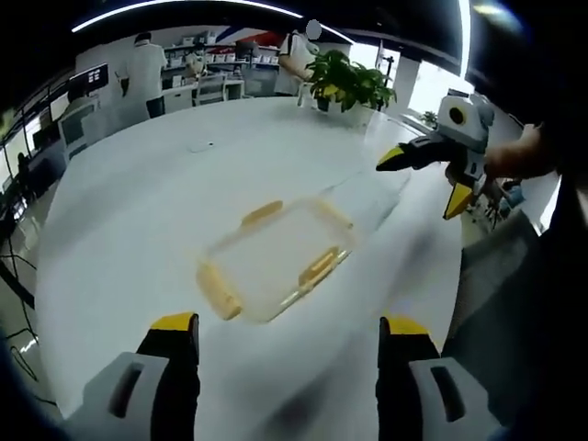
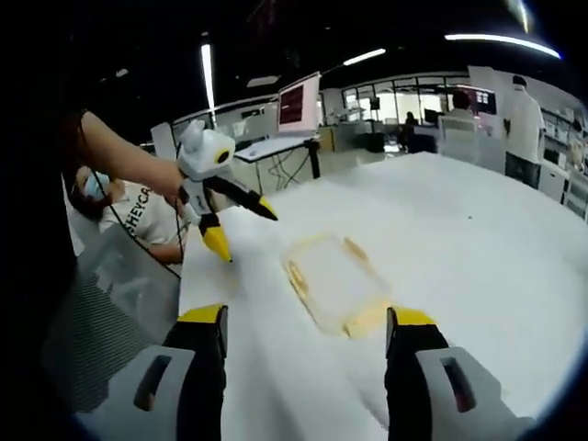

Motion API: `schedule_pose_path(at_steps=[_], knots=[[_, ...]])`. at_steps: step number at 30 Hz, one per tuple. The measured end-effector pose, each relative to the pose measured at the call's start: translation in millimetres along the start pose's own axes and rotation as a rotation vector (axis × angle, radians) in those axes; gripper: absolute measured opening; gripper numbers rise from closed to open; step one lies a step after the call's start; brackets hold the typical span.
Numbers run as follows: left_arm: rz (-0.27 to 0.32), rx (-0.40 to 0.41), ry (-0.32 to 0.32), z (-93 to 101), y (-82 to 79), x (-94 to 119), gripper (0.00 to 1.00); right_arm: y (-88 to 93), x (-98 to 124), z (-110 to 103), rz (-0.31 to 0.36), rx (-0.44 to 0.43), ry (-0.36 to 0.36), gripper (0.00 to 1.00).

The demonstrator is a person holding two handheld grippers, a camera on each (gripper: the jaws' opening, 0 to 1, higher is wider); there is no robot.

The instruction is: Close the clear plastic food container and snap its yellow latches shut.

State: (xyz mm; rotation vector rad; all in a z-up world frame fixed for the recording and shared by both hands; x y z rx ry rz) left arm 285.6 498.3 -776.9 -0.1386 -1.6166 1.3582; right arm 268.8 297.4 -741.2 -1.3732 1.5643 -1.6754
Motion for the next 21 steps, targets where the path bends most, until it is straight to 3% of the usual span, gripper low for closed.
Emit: schedule_pose_path(at_steps=[5, 8, 21], knots=[[-0.016, -0.041, 0.005, -7.5, 1.2, -4.0, 0.77, 1.1, -2.9, 8.7, -0.024, 0.005, -0.005, 0.66], [-0.052, -0.130, 0.013, -14.0, 3.4, -5.5, 0.77, 2.2, -5.3, 12.0, -0.037, 0.018, -0.009, 0.64], [-0.092, -0.219, 0.065, -35.1, -5.8, -18.5, 0.75, 1.2, -21.5, 28.0, -0.099, 0.112, -0.019, 0.60]])
Point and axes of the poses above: the point that each gripper's makers call its tool centre point, and the gripper's own axes: x roughly backward along the fingers, z roughly to its right, y roughly out of its underside, the point moved 2 cm from there along x, roughly backward along the fingers, and after that the axes turned 9 degrees about z, right-handed, at the moved point
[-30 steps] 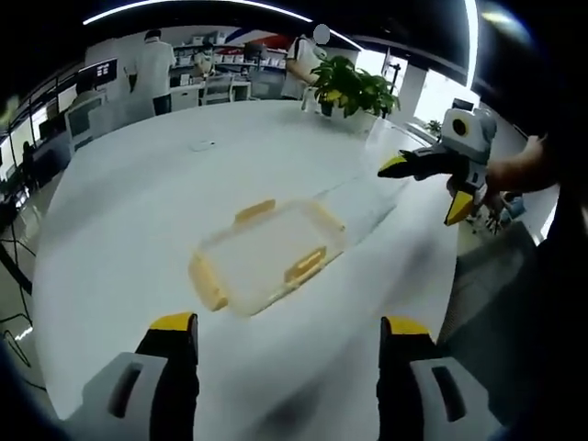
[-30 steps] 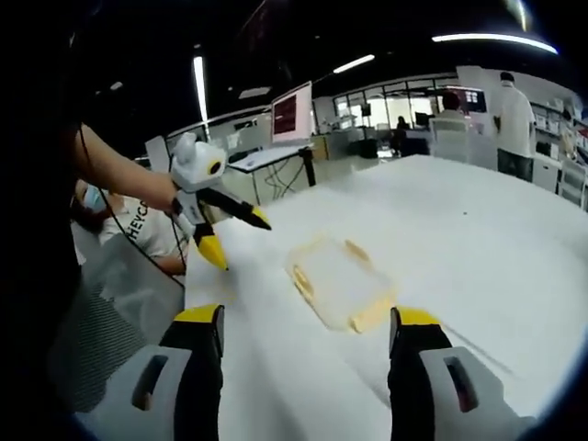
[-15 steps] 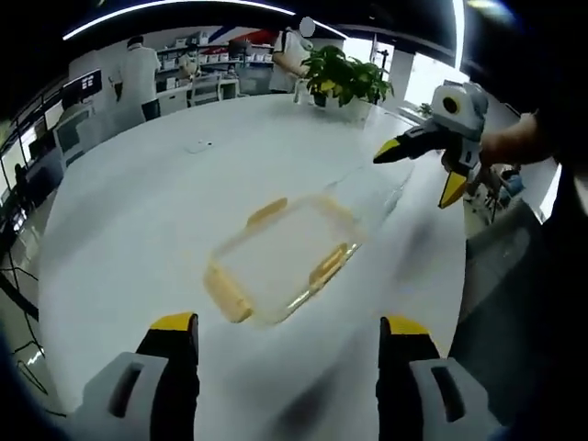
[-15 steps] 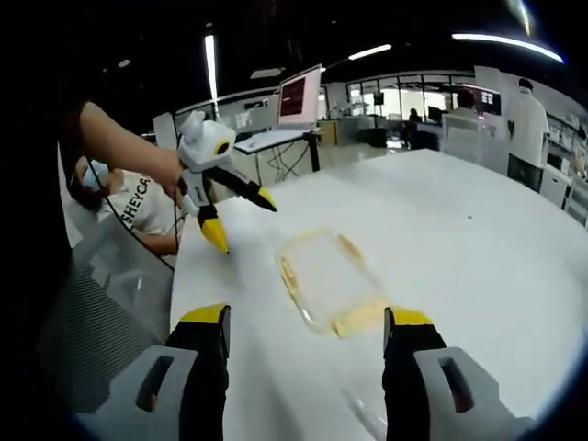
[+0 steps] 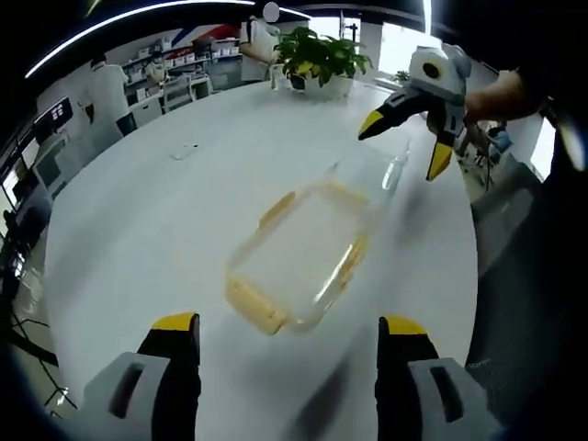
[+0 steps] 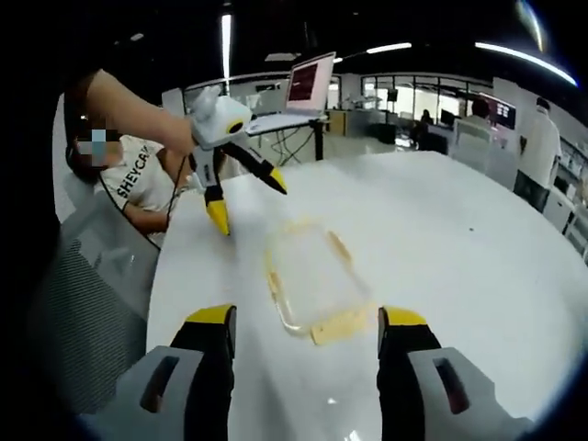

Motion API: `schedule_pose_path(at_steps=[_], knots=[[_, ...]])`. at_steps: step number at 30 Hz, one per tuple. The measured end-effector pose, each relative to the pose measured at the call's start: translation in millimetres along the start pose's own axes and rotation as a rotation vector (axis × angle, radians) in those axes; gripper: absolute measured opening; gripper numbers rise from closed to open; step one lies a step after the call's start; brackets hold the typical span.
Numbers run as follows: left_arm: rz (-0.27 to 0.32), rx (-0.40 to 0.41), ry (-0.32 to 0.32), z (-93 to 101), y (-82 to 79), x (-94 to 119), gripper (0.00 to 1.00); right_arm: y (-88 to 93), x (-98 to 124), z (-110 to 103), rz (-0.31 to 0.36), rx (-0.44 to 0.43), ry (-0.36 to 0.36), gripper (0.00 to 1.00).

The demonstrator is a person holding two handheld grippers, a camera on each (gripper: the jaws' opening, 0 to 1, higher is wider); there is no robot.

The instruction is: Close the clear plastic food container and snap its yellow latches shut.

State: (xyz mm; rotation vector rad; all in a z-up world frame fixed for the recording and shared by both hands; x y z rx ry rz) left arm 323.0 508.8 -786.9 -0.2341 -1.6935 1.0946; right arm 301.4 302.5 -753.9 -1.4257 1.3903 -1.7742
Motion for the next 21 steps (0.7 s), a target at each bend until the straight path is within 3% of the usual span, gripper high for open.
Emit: schedule_pose_path(at_steps=[8, 13, 21], knots=[[-0.029, -0.043, 0.046, -4.3, 0.8, -10.2, 0.77, 1.8, -11.8, 13.0, -0.079, 0.042, -0.023, 0.54], [-0.087, -0.091, 0.082, -7.8, 7.4, -19.6, 0.76, 4.7, -22.8, 23.7, -0.135, 0.039, -0.027, 0.55], [-0.134, -0.150, 0.141, -11.5, 10.9, -26.9, 0.74, 14.6, -32.5, 23.9, -0.219, 0.089, -0.080, 0.51]])
Point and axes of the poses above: the point that each gripper's makers call its tool centre point, and the gripper's own axes: x roughly backward along the fingers, z roughly to its right, y roughly out of its underside, the point moved 2 cm from there along x, roughly backward along the fingers, and after that the axes turned 9 degrees about z, right-handed, at the moved point
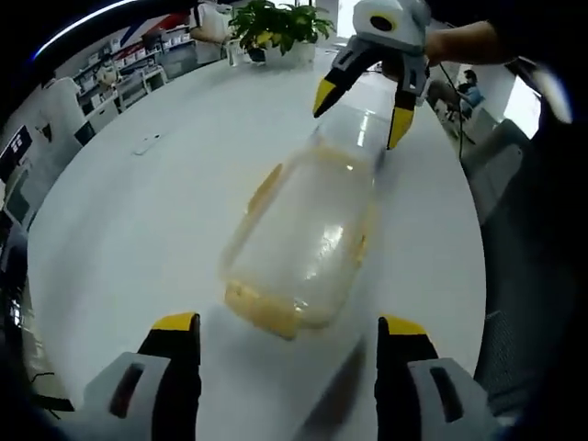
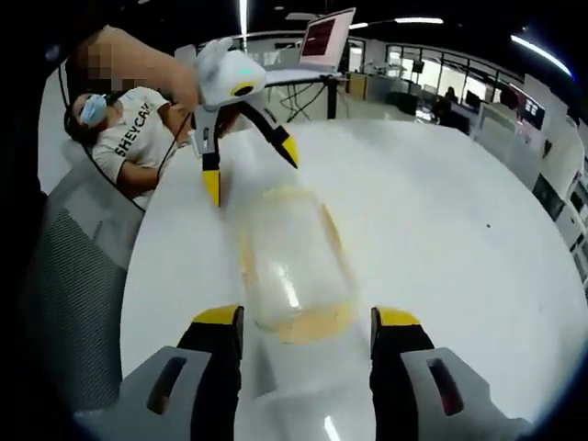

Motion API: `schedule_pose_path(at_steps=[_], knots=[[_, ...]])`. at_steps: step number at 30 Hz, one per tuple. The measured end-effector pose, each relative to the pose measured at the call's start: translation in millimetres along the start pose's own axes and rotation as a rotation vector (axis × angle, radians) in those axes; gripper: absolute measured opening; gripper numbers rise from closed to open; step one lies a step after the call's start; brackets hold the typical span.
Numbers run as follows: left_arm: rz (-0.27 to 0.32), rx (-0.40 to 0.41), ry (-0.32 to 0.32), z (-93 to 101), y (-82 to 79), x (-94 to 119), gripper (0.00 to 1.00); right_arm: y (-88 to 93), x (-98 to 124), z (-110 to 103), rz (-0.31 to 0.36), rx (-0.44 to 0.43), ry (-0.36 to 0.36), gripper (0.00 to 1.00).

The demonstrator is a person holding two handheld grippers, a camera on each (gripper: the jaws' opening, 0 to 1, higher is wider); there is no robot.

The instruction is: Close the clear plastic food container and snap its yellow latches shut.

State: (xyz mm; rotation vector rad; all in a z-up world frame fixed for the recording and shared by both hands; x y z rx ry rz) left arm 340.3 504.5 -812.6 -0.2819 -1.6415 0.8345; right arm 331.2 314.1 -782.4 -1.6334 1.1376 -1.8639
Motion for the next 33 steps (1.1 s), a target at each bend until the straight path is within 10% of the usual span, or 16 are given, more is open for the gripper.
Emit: schedule_pose_path(at_steps=[16, 33], knots=[[-0.132, -0.269, 0.112, -16.7, 1.5, -10.4, 0.67, 10.2, -13.1, 14.4, -0.154, 0.061, -0.068, 0.51], [-0.174, -0.310, 0.185, -19.9, 1.4, -21.6, 0.57, 26.5, -35.3, 9.3, -0.340, 0.167, -0.126, 0.46]])
Point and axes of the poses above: the point that each gripper's makers call its tool centre point, and the gripper's own axes: x roughly backward along the fingers, z roughly to its right, y roughly out of its underside, the point moved 2 cm from there along x, roughly backward along the fingers, and after that the axes turned 9 degrees about z, right-handed, at the moved point
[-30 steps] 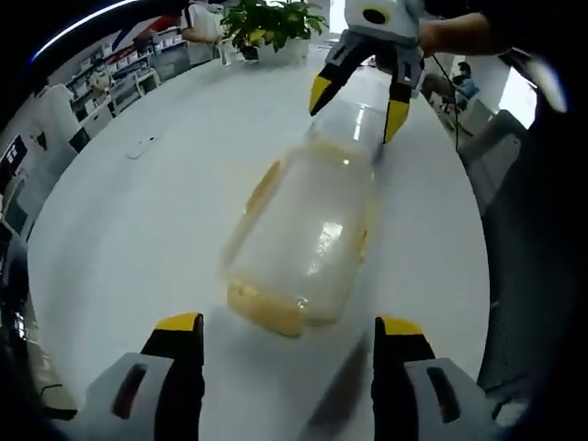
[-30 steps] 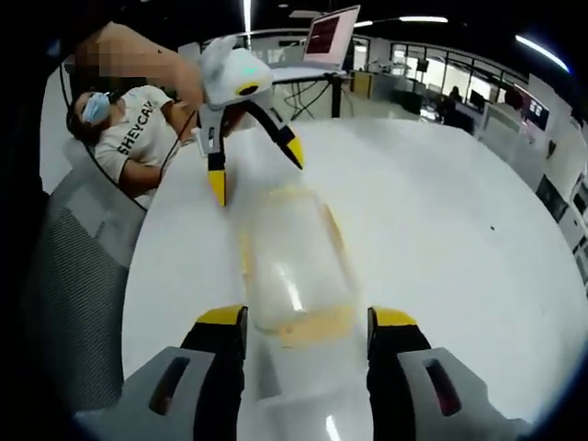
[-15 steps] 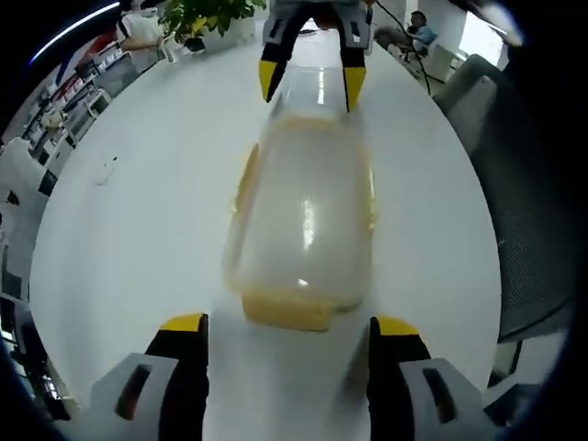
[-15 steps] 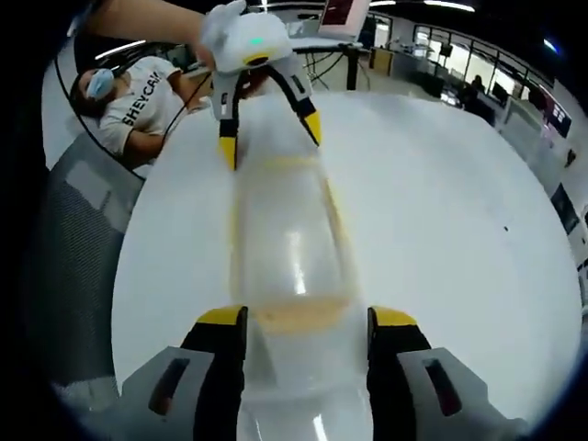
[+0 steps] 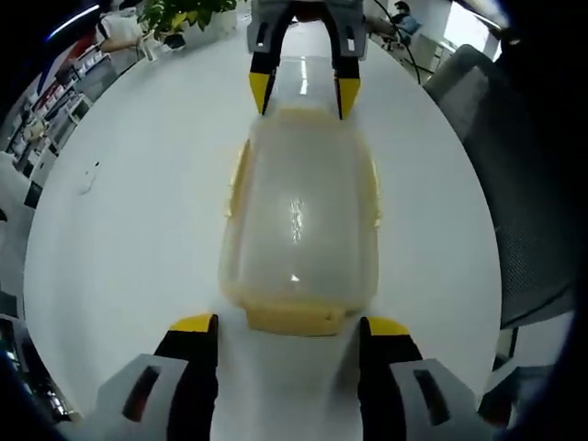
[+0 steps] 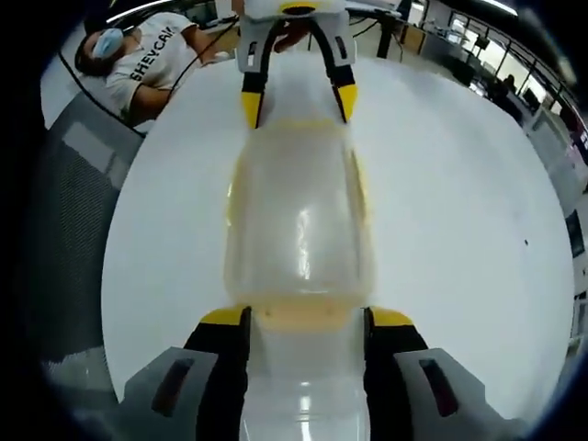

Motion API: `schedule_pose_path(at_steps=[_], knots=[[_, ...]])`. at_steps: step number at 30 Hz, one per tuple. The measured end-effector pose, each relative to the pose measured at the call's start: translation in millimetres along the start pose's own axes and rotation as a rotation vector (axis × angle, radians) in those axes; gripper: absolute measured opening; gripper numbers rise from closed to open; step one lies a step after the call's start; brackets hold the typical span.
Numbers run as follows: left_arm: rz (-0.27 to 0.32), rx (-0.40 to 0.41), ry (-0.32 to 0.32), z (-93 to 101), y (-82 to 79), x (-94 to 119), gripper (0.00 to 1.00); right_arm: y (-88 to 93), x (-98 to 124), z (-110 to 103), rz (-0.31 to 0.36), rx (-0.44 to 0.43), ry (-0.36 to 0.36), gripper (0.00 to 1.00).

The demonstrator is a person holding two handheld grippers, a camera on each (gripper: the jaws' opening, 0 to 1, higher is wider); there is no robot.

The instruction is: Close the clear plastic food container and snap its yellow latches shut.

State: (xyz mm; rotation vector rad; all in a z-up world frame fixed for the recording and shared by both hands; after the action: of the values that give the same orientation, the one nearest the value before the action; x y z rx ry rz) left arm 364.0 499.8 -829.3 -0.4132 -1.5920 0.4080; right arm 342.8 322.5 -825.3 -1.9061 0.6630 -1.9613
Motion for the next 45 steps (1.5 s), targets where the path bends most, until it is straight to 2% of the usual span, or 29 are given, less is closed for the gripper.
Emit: schedule_pose_path(at_steps=[4, 8, 10, 16, 21, 26, 29, 30, 31, 32, 35, 36, 37, 38, 39, 40, 41, 42, 45], knots=[[0.006, 0.012, 0.015, 0.1, -1.7, -1.9, 0.54, 4.1, -0.4, -0.5, -0.048, 0.050, -0.014, 0.38], [0.004, 0.004, 0.038, 4.2, -3.6, -3.1, 0.43, 4.8, -1.4, -0.3, -0.061, 0.091, -0.020, 0.38], [-0.008, -0.012, 0.049, 5.3, -3.8, -2.0, 0.34, 5.7, -2.1, 0.3, -0.067, 0.095, -0.026, 0.38], [-0.028, -0.001, 0.041, 6.2, -4.5, -1.5, 0.33, 4.7, -4.2, 2.1, -0.076, 0.075, -0.035, 0.38], [-0.069, 0.006, 0.035, 6.3, -5.5, -2.1, 0.34, 2.2, -7.4, 1.7, -0.157, 0.090, -0.041, 0.38], [-0.116, 0.000, 0.037, 6.9, -6.8, -2.9, 0.34, 3.7, -6.7, 2.2, -0.181, 0.114, -0.060, 0.39], [-0.098, 0.025, 0.030, 5.4, -5.0, -1.3, 0.35, 3.5, -6.2, 2.5, -0.181, 0.105, -0.059, 0.39], [-0.069, 0.074, 0.023, 5.4, -4.7, -1.7, 0.35, 3.8, -5.2, 2.4, -0.173, 0.095, -0.050, 0.39], [-0.018, 0.036, 0.027, 6.9, -4.8, -0.3, 0.34, 4.6, -4.9, 1.9, -0.163, 0.094, -0.048, 0.39], [-0.003, 0.041, 0.018, 7.9, -3.9, 0.4, 0.34, 4.7, -4.4, 1.3, -0.148, 0.108, -0.054, 0.38], [-0.064, 0.058, 0.001, 12.1, -4.7, -0.1, 0.33, 5.1, -3.7, 4.6, -0.119, 0.112, -0.065, 0.37], [-0.067, 0.065, 0.001, 13.1, -6.8, -1.1, 0.33, 4.0, -3.5, 4.2, -0.092, 0.138, -0.088, 0.37], [-0.066, 0.110, -0.005, 15.8, -5.2, 0.1, 0.33, 2.1, -2.1, 2.9, -0.053, 0.114, -0.129, 0.37], [-0.039, 0.149, 0.005, 19.3, -7.9, 0.3, 0.33, 1.0, 3.7, 7.6, -0.011, 0.089, -0.147, 0.37], [-0.032, 0.165, -0.023, 17.0, -10.5, 3.1, 0.33, 1.3, 10.1, 12.1, -0.014, 0.111, -0.140, 0.37], [-0.019, 0.122, -0.070, 9.3, -15.5, 7.9, 0.33, 0.7, 14.1, 14.2, -0.027, 0.113, -0.124, 0.37], [-0.024, 0.145, -0.058, 11.9, -15.5, 10.1, 0.33, -3.1, 16.7, 17.0, -0.023, 0.158, -0.105, 0.37], [-0.024, 0.167, -0.045, 15.4, -16.6, 11.4, 0.33, -3.9, 18.5, 15.1, -0.019, 0.164, -0.110, 0.37], [-0.015, 0.153, -0.045, 17.5, -23.0, 22.3, 0.33, -5.8, 22.6, 12.0, -0.013, 0.165, -0.109, 0.37]])
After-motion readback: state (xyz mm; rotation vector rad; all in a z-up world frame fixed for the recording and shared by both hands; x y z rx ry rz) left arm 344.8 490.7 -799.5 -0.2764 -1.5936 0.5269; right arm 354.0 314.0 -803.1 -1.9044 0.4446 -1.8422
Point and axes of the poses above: the point that each gripper's makers call its tool centre point, and the gripper's own axes: x roughly backward along the fingers, z roughly to its right, y roughly out of its underside, the point moved 2 cm from there along x, roughly backward along the fingers, and after that the axes turned 9 degrees about z, right-handed, at the moved point
